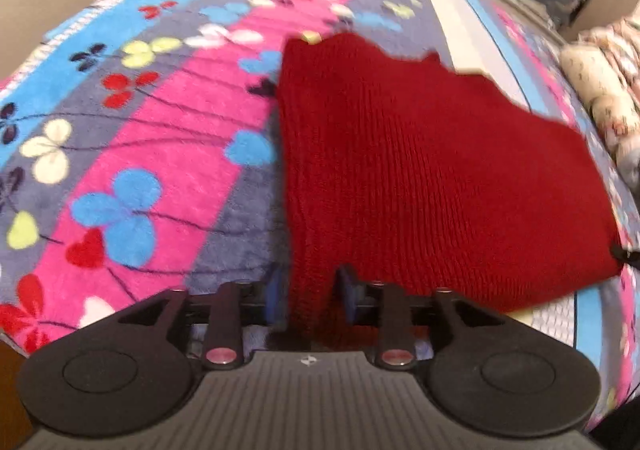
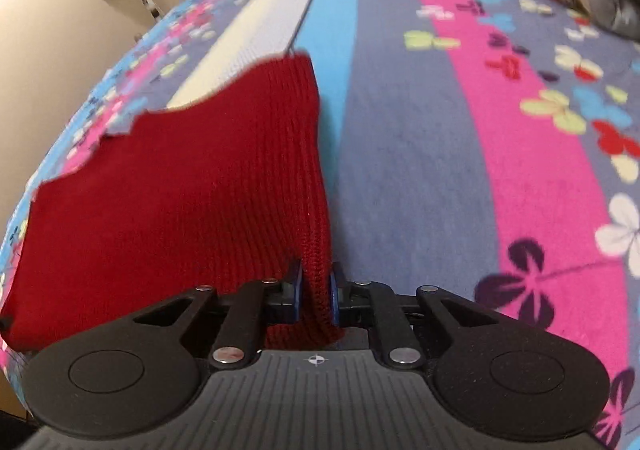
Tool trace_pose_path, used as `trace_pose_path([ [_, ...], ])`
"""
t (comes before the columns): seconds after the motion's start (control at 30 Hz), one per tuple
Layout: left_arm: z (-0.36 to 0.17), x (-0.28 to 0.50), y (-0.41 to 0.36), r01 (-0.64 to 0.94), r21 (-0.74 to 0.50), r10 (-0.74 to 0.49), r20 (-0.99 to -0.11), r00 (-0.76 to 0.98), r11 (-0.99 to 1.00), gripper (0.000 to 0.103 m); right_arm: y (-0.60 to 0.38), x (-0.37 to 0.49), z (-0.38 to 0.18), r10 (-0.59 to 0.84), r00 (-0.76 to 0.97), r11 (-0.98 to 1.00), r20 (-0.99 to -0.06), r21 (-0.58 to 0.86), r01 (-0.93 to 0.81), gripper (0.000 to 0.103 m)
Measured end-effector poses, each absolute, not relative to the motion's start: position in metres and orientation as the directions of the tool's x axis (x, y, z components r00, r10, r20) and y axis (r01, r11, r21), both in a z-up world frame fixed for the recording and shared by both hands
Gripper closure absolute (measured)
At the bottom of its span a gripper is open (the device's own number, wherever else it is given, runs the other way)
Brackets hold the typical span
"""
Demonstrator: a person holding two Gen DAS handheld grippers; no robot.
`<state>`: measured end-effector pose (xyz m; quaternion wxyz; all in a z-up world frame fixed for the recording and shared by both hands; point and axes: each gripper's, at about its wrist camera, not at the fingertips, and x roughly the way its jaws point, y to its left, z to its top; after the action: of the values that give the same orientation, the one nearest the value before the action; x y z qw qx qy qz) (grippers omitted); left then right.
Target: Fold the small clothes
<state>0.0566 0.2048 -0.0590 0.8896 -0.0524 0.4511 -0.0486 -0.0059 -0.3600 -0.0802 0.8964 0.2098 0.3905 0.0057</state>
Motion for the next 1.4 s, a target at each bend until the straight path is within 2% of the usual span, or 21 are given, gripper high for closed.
trace_pose_path([
  [0.13,-0.028,0.037,0.199,0.044,-0.034,-0.055,-0.651,0.757,0.998,0.065,-0.355,-0.024,-0.054,0.083,0.774,0.942,-0.627,0.303,0.145,0.080],
  [0.23,-0.018,0.025,0.186,0.141,-0.004,-0.117,-0.578,0.807,0.990,0.065,-0.348,-0.039,-0.033,0.037,0.860,0.968,-0.509,0.234,0.097,0.078],
  [0.3,-0.022,0.025,0.173,0.211,0.019,-0.158,-0.600,0.785,0.977,0.064,-0.342,-0.041,-0.030,0.094,0.881,0.970,-0.464,0.243,0.024,0.078],
  [0.37,-0.037,0.031,0.160,0.266,0.043,-0.164,-0.688,0.707,0.963,0.057,-0.337,-0.033,-0.035,0.157,0.862,0.963,-0.482,0.269,-0.025,0.078],
  [0.43,-0.061,0.042,0.150,0.258,0.096,-0.085,-0.787,0.610,0.961,0.056,-0.329,-0.021,-0.051,0.159,0.801,0.971,-0.577,0.236,-0.023,0.077],
  [0.47,-0.064,0.043,0.147,0.266,0.111,-0.076,-0.794,0.603,0.958,0.056,-0.328,-0.013,-0.062,0.155,0.752,0.976,-0.641,0.218,-0.015,0.077],
  [0.53,-0.058,0.042,0.145,0.276,0.127,-0.080,-0.771,0.632,0.953,0.056,-0.325,-0.004,-0.077,0.150,0.688,0.980,-0.710,0.199,-0.009,0.077],
  [0.67,-0.046,0.038,0.155,0.238,0.071,-0.109,-0.741,0.663,0.969,0.056,-0.322,-0.008,-0.062,0.163,0.741,0.978,-0.652,0.208,-0.032,0.075],
  [0.77,-0.058,0.050,0.159,0.221,0.054,-0.093,-0.792,0.603,0.974,0.055,-0.324,-0.003,-0.077,0.135,0.695,0.985,-0.706,0.171,-0.018,0.074],
  [0.83,-0.053,0.046,0.156,0.233,0.062,-0.097,-0.784,0.613,0.971,0.055,-0.319,0.000,-0.078,0.124,0.686,0.989,-0.717,0.144,-0.028,0.074],
  [0.97,-0.049,0.041,0.156,0.242,0.062,-0.115,-0.751,0.651,0.968,0.052,-0.319,-0.010,-0.064,0.127,0.721,0.987,-0.681,0.159,-0.023,0.073],
  [1.23,-0.038,0.039,0.163,0.187,0.056,-0.096,-0.694,0.714,0.981,0.050,-0.331,-0.040,-0.033,0.004,0.836,0.994,-0.548,0.094,0.057,0.060],
  [1.4,-0.030,0.029,0.159,0.169,0.110,-0.060,-0.642,0.764,0.980,0.050,-0.337,-0.053,-0.028,-0.002,0.858,0.990,-0.514,0.118,0.073,0.059],
])
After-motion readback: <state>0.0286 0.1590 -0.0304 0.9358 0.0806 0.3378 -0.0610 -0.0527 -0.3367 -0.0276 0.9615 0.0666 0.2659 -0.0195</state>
